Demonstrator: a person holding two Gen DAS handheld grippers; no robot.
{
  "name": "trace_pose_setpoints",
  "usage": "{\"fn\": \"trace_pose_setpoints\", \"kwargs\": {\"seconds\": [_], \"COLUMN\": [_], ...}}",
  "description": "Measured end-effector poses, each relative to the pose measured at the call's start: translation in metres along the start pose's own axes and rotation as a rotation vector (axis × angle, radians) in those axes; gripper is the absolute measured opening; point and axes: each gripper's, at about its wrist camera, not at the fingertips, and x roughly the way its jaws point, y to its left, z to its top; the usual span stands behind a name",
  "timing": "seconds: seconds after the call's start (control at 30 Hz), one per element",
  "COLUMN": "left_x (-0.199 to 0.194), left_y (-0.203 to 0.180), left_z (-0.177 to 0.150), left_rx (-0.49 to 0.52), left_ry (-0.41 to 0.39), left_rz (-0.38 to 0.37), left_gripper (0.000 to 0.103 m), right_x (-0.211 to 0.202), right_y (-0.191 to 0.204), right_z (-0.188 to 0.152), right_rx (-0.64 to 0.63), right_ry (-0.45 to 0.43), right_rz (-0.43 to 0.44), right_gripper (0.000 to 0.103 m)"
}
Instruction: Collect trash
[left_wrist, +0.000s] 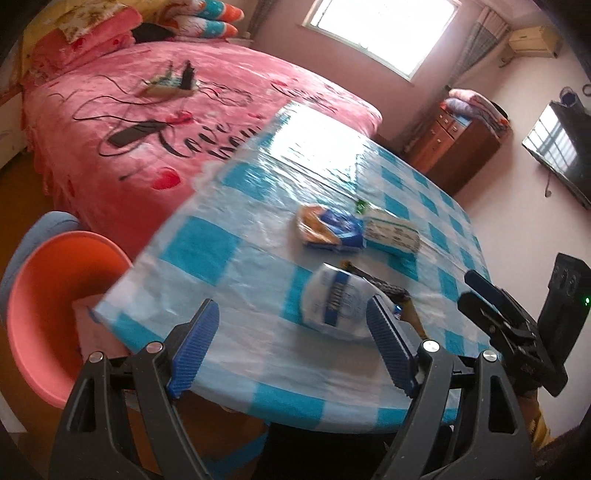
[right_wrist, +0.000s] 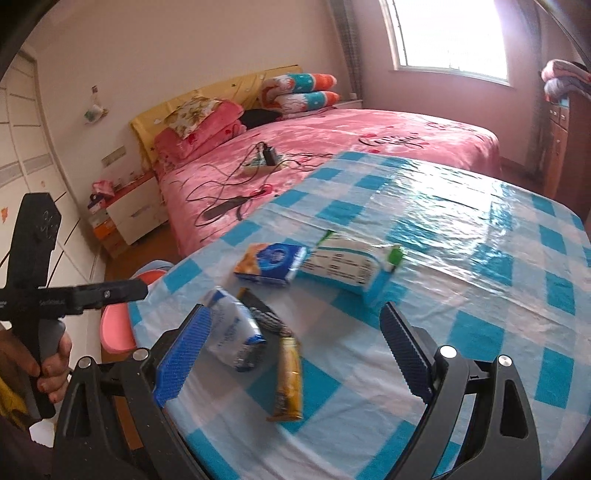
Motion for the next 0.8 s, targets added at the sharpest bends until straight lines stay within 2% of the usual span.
{"fn": "trace_pose_setpoints", "kwargs": {"seconds": [0.33, 0.6, 0.8], "left_x": [0.022, 0.045, 0.059], "left_y": [-0.029, -0.032, -0.034], "left_z": [-0.013, -0.021, -0.014], "left_rx": [0.007, -0.113, -0.176], "left_ry": [0.099, 0.188, 0.173], "left_rz": [-0.072, -0.191, -0.213], "left_gripper": [0.082, 0.082, 0.082], "right_x": [-0.006, -0.012, -0.016], "right_y": [-0.026, -0.030, -0.030], "right_z": [-0.017, -0.031, -0.039], "right_rx": [0.039, 0.018, -0.019], "right_ry": [0.031, 0.046, 0.049], "right_rz": [-0.023, -0.040, -0.060], "right_gripper": [0.092, 0.092, 0.092]}}
